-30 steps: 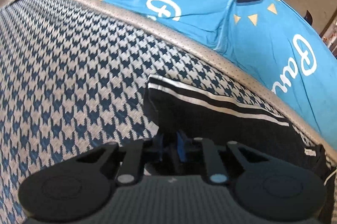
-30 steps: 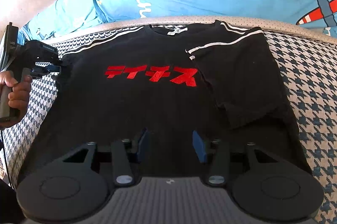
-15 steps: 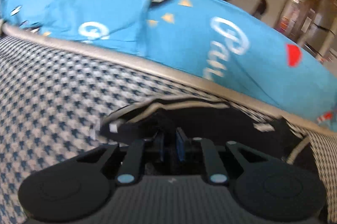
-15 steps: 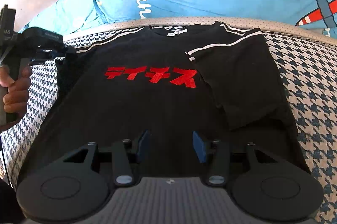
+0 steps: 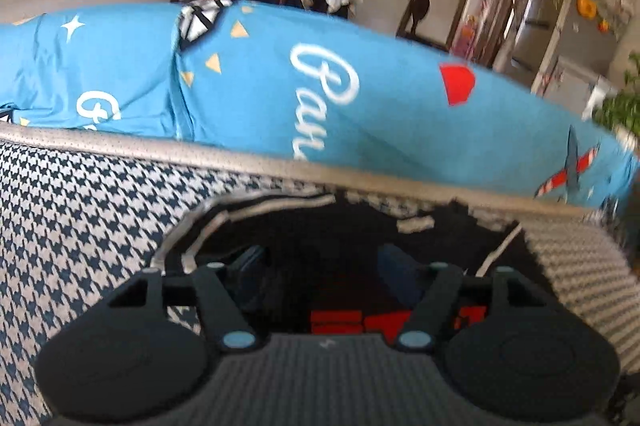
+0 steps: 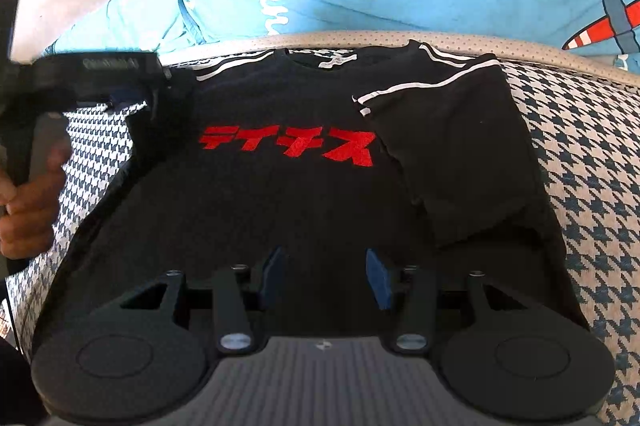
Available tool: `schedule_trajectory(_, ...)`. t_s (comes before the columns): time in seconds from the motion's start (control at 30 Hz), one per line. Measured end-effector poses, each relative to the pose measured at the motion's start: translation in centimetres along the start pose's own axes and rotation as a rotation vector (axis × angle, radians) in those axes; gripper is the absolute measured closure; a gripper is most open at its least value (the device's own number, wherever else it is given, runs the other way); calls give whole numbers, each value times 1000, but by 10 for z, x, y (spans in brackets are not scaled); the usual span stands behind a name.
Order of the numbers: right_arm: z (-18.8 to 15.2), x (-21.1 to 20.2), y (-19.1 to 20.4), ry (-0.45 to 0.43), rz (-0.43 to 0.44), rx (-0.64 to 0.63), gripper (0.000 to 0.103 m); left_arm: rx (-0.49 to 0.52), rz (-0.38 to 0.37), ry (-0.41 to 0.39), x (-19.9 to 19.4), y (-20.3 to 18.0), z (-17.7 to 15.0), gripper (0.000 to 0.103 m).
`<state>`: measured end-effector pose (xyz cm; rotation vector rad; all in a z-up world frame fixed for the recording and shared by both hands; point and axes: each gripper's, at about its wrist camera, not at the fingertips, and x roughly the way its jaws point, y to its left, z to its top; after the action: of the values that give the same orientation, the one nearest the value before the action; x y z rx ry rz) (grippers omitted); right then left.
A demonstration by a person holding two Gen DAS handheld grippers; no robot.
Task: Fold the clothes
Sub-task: 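Close the left gripper on the sleeve edge and lift it, then carry the held striped sleeve with the left gripper over onto the shirt body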
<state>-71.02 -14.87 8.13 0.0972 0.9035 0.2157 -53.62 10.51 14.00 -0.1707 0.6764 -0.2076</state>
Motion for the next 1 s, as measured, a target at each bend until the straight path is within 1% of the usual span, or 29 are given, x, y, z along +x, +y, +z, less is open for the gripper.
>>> schedule_trajectory(0.07,0,1,1,3,0,-2,56,-47,-16,-14,-7,10,6,30)
schedule_trajectory(0.17,-1,2,1,7,-1,-4,56,-124,-58,7,-8,24,12,29)
schedule_trajectory(0.2,-1,3,1,9,-2,-4,56,-142,-59,10,-9,28,12,29)
schedule_trajectory(0.33,0,4,3,13,-1,-9,56,-204,-25,29,-8,45,14,29)
schedule_trajectory(0.43,0,4,4,15,-1,-12,56,-253,6,72,-4,58,12,29)
schedule_trajectory(0.57,0,5,3,19,-1,-9,56,-313,24,144,2,73,4,29)
schedule_trajectory(0.7,0,6,5,22,-1,-17,56,-386,18,198,6,86,-4,29)
schedule_trajectory(0.8,-1,8,6,25,-4,-29,56,-446,2,222,5,94,-9,29)
schedule_trajectory(1.0,-1,9,7,25,-9,-43,56,-467,3,248,1,95,-14,27)
